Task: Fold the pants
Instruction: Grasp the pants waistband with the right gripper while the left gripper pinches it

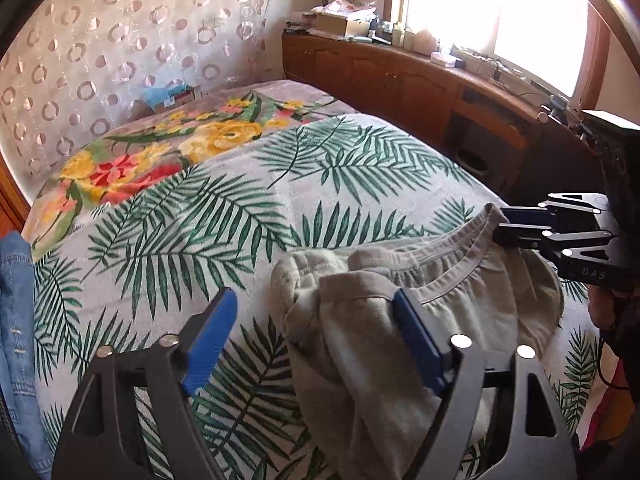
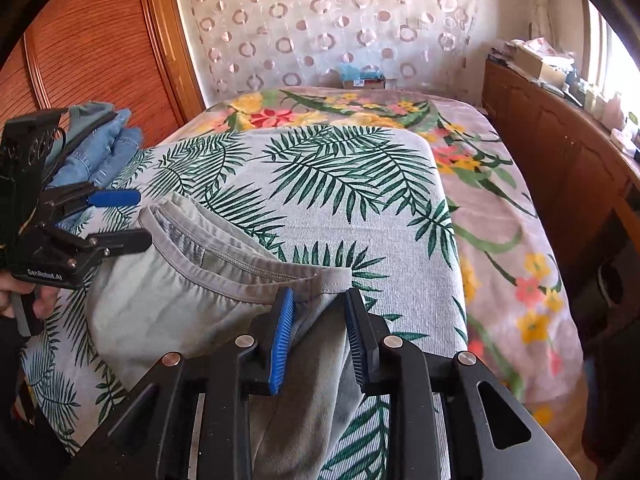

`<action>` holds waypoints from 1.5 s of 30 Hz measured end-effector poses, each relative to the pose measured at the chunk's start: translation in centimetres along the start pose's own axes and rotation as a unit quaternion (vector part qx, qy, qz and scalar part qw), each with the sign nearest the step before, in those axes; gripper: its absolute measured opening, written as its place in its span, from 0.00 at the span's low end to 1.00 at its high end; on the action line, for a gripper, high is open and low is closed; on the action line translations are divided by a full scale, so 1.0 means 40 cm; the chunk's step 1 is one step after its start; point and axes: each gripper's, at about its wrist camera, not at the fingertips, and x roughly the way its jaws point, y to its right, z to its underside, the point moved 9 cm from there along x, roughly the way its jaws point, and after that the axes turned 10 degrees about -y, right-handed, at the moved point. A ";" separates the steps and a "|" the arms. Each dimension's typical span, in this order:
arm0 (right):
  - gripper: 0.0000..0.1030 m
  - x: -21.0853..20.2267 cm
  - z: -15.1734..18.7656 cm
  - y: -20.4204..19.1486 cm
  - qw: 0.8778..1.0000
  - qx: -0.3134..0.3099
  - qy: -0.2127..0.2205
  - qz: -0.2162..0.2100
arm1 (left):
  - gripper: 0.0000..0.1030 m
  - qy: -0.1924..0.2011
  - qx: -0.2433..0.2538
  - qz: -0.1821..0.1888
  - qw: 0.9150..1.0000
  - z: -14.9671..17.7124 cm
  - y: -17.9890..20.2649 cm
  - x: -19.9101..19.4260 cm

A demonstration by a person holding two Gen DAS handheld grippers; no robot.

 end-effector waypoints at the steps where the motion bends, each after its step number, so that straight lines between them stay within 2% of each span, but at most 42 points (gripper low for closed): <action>1: 0.26 -0.002 -0.004 0.000 1.000 -0.001 0.003 -0.003 | 0.63 0.001 0.009 0.005 1.000 -0.002 0.008 -0.002; 2: 0.11 -0.005 0.000 0.001 1.000 -0.003 0.004 -0.007 | 0.55 0.000 0.014 0.008 1.000 -0.004 0.014 -0.001; 3: 0.06 -0.005 -0.001 0.002 1.000 -0.006 0.006 -0.008 | 0.52 0.000 0.025 0.012 1.000 -0.005 0.025 0.000; 5: 0.04 -0.010 -0.007 0.012 1.000 0.001 0.017 -0.002 | 0.31 -0.004 0.035 0.020 0.999 -0.006 0.037 0.005; 6: 0.04 -0.009 -0.008 0.019 1.000 0.006 0.018 0.001 | 0.27 -0.005 0.038 0.019 0.999 -0.010 0.040 0.010; 7: 0.04 -0.008 -0.006 0.024 1.000 0.013 0.020 0.005 | 0.17 -0.005 0.039 0.019 0.999 -0.012 0.040 0.009; 10: 0.04 -0.003 -0.001 0.032 0.999 0.026 0.023 0.012 | 0.12 0.009 0.030 0.027 0.999 -0.036 0.039 0.001; 17: 0.04 0.005 0.004 0.021 0.999 0.037 0.005 0.006 | 0.11 -0.002 0.021 0.019 1.000 -0.052 0.025 0.023; 19: 0.04 -0.004 0.006 0.020 0.999 0.042 0.003 0.005 | 0.14 -0.004 0.018 0.015 1.000 -0.050 0.024 0.021; 21: 0.08 -0.015 0.007 0.023 0.999 0.047 0.003 0.009 | 0.19 -0.004 0.015 0.010 1.000 -0.049 0.022 0.012; 24: 0.26 -0.029 0.012 0.029 0.998 0.055 0.005 0.016 | 0.39 -0.002 0.011 -0.007 1.000 -0.046 0.009 0.002; 25: 0.39 -0.033 0.017 0.028 0.998 0.057 0.003 0.016 | 0.50 -0.003 0.009 -0.011 1.000 -0.043 0.003 0.002; 26: 0.43 -0.038 0.022 0.028 0.998 0.059 0.003 0.017 | 0.51 -0.005 0.005 -0.013 1.000 -0.040 -0.003 0.002; 28: 0.44 -0.044 0.034 0.027 0.998 0.064 0.002 0.012 | 0.56 -0.011 0.000 -0.010 1.000 -0.032 -0.011 0.006; 29: 0.44 -0.045 0.037 0.027 0.998 0.066 -0.001 0.012 | 0.65 -0.014 -0.002 -0.012 1.000 -0.028 -0.015 0.008; 31: 0.44 -0.045 0.051 0.030 0.997 0.071 -0.010 0.018 | 0.74 -0.021 -0.003 -0.014 1.000 -0.016 -0.020 0.016; 38: 0.44 -0.033 0.067 0.040 0.995 0.088 -0.036 0.007 | 0.75 -0.038 -0.010 -0.004 0.999 0.010 -0.026 0.045; 45: 0.44 -0.026 0.052 0.044 0.995 0.094 -0.031 -0.004 | 0.75 -0.051 -0.021 0.016 0.998 0.016 -0.034 0.080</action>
